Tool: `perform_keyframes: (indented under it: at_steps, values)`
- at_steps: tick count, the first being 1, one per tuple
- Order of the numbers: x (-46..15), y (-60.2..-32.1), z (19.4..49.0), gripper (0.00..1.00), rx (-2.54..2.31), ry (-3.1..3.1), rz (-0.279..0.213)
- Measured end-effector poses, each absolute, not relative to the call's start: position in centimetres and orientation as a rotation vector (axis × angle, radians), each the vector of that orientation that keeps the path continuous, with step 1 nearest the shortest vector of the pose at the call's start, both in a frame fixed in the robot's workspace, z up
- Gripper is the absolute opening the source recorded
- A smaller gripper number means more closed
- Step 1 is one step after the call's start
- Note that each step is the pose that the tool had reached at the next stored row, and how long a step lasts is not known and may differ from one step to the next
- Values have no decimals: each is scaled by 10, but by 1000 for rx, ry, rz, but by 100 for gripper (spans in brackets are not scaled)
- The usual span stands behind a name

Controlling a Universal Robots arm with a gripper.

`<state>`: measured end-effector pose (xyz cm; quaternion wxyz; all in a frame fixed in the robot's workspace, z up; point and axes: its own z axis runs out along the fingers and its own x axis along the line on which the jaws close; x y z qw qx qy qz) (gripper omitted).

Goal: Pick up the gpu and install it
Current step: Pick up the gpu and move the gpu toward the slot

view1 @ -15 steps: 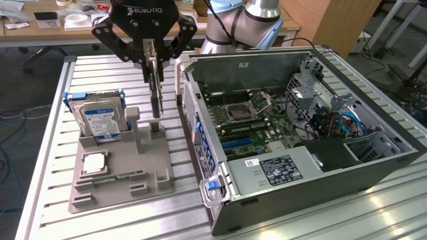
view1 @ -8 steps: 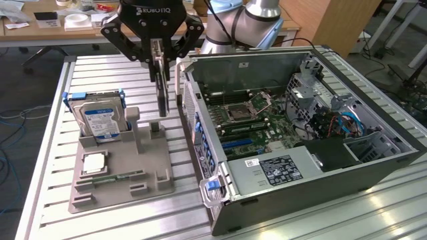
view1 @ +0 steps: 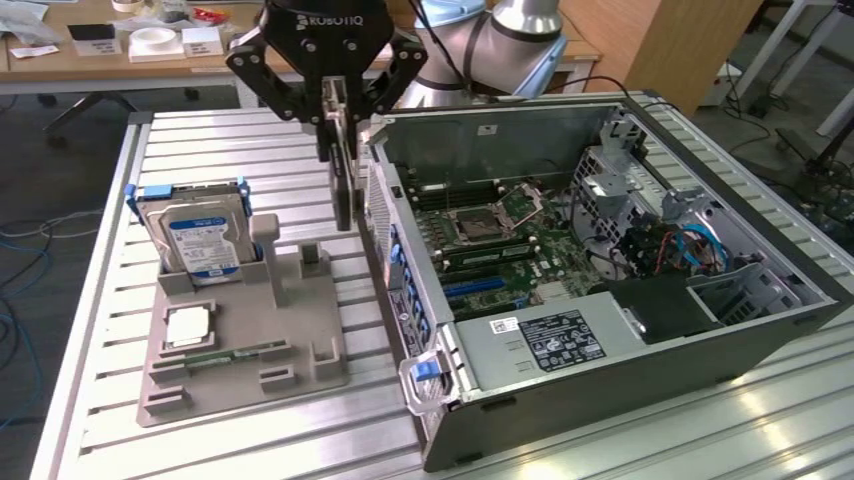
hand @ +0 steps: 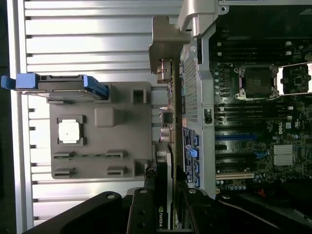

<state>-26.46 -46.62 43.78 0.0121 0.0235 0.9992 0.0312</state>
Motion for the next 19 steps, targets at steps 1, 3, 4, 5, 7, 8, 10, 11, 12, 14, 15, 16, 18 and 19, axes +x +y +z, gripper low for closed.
perform_keyframes:
  at_steps: [1,3,4,5,7,8,10,11,12,14,15,16,18,19]
  values:
    - [-263,-466,438,27,73,3115,98]
    - [-260,-466,438,27,73,3115,98]
    - [-258,-466,438,27,73,3115,98]
    - [-256,-466,438,27,74,3115,99]
    - [-252,-466,438,27,73,3115,99]
    - [-250,-466,438,27,73,3115,99]
    - [-247,-466,438,27,73,3115,100]
    - [-245,-466,438,27,73,3115,100]
    - [-243,-466,438,27,73,3115,100]
    - [-239,-466,438,27,73,3115,101]
    - [-236,-466,438,27,73,3115,101]
    - [-234,-466,438,27,73,3115,101]
    - [-230,-466,438,27,73,3115,101]
    - [-228,-466,438,27,73,3115,101]
